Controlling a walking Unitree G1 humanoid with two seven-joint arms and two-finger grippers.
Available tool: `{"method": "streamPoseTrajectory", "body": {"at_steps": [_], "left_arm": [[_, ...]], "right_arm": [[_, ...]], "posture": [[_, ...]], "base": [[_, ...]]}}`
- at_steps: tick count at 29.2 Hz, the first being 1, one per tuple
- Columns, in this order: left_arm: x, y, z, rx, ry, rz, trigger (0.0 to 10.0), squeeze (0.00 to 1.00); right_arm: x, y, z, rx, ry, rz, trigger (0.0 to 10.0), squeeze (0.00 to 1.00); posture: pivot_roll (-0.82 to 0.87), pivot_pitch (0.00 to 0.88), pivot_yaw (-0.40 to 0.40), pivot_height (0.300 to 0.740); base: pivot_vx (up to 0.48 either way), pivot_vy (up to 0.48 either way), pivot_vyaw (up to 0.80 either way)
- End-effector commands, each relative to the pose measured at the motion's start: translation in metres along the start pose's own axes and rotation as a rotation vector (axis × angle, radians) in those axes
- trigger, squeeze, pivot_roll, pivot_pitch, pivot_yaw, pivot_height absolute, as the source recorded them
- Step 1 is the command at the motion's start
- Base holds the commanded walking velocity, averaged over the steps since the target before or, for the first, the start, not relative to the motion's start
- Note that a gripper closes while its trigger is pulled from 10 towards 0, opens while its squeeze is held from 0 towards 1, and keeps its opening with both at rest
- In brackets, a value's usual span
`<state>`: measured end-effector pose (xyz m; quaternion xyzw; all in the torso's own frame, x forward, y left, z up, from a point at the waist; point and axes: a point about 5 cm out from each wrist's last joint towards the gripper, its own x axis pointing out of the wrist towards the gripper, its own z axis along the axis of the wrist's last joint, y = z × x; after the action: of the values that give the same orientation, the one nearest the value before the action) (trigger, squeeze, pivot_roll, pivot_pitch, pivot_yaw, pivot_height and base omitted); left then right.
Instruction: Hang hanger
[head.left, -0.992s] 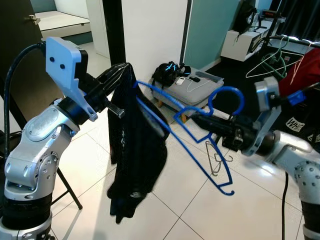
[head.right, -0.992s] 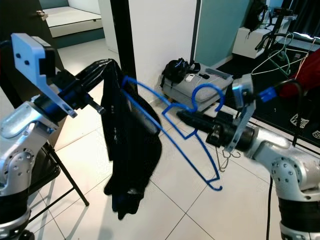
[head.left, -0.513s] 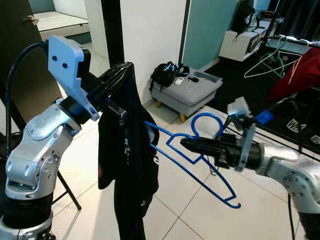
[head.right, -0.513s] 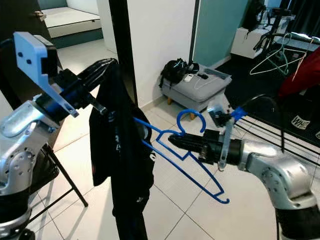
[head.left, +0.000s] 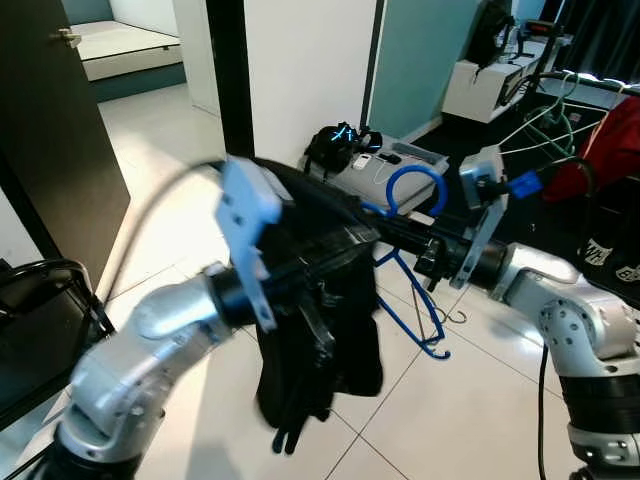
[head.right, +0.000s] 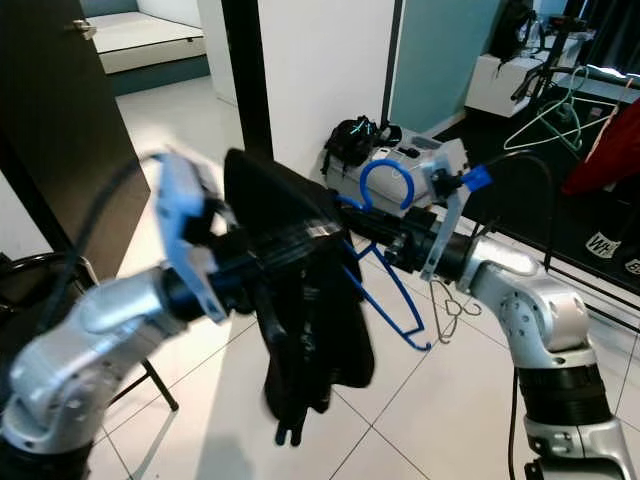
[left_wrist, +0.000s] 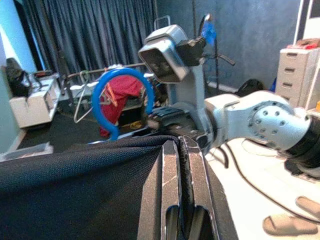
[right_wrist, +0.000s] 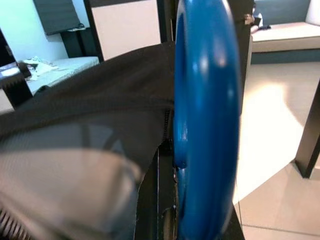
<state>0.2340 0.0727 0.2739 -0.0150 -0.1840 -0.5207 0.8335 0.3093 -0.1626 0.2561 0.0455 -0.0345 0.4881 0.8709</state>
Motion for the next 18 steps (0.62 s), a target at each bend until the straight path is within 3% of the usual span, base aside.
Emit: {"method": "streamPoseTrajectory", "body": {"at_steps": [1, 10, 18], "left_arm": [[0.002, -0.005, -0.001, 0.000, -0.004, -0.021, 0.0, 0.00], [0.006, -0.017, -0.017, -0.074, 0.032, -0.060, 0.0, 0.00], [0.014, -0.048, -0.031, -0.215, 0.019, -0.137, 0.0, 0.00]], "right_arm": [[0.001, -0.001, 0.006, -0.024, -0.028, 0.000, 10.0, 0.00], [0.008, -0.016, 0.024, -0.028, -0.164, -0.104, 10.0, 0.00], [0.014, -0.036, 0.036, 0.045, -0.320, -0.268, 10.0, 0.00]], "posture": [[0.01, 0.000, -0.044, 0.740], [0.01, 0.000, -0.042, 0.740], [0.01, 0.000, -0.043, 0.740]], "base": [[0.000, 0.000, 0.00], [0.000, 0.000, 0.00], [0.000, 0.000, 0.00]]}}
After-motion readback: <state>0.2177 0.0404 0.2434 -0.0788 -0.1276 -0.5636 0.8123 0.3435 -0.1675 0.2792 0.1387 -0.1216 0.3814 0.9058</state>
